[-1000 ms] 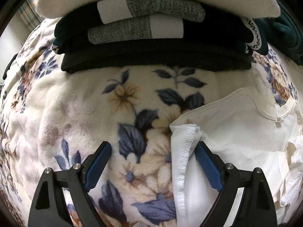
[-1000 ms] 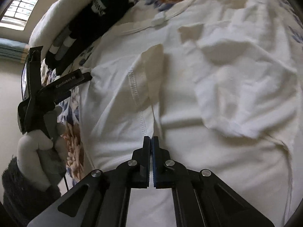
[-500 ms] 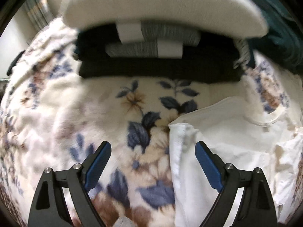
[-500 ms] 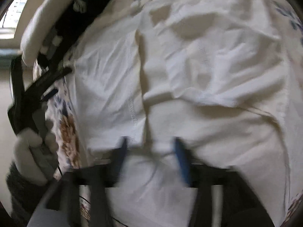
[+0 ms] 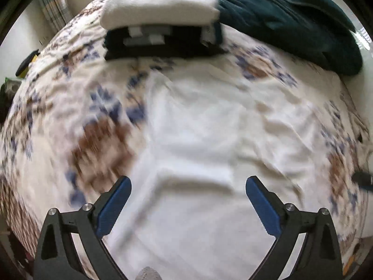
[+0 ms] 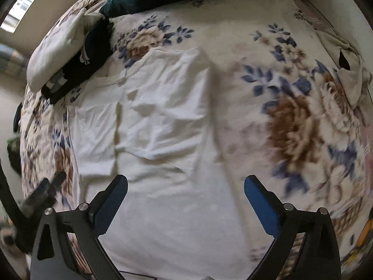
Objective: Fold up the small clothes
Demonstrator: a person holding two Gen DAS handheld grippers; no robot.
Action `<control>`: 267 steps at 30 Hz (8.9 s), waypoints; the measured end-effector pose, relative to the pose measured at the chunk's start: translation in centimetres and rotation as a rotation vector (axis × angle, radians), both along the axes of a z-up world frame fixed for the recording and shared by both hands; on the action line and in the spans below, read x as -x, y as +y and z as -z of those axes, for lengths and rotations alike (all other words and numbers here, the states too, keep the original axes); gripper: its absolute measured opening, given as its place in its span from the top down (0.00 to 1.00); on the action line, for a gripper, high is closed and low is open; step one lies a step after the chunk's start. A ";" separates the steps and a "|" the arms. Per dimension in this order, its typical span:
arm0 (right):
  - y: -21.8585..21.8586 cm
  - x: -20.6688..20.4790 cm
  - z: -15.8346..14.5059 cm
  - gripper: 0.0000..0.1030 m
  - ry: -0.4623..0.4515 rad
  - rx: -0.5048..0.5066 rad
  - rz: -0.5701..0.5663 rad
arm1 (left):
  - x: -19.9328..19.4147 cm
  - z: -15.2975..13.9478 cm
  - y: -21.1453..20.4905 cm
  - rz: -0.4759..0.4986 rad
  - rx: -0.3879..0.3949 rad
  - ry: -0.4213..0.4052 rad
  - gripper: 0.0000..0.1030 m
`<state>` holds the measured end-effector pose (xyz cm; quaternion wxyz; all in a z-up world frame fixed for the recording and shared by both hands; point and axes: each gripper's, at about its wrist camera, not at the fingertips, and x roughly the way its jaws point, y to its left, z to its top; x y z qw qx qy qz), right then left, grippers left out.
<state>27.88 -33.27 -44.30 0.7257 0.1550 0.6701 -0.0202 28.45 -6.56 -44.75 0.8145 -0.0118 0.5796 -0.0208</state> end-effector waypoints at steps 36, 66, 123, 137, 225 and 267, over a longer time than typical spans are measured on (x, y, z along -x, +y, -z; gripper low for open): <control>-4.6 -15.8 14.9 0.86 0.087 -0.356 -0.292 | 21.5 9.2 -21.5 -0.242 0.091 0.180 0.96; 26.9 -16.7 5.6 0.96 -0.030 -0.155 -0.532 | 20.3 5.4 12.8 -0.610 0.203 0.092 0.97; 19.3 8.1 10.2 0.51 0.292 -0.163 -0.683 | 33.1 7.2 18.6 -0.902 0.293 0.194 0.99; 20.2 13.3 10.5 0.50 0.369 -0.184 -0.713 | 35.2 5.0 20.4 -0.964 0.305 0.141 0.90; 16.7 35.1 12.7 0.86 0.402 -0.237 -0.005 | 29.6 7.7 22.3 -0.158 0.369 0.310 0.89; 12.9 -21.4 16.6 0.47 0.038 -0.455 -0.042 | -18.0 8.5 11.5 0.122 0.291 0.010 0.88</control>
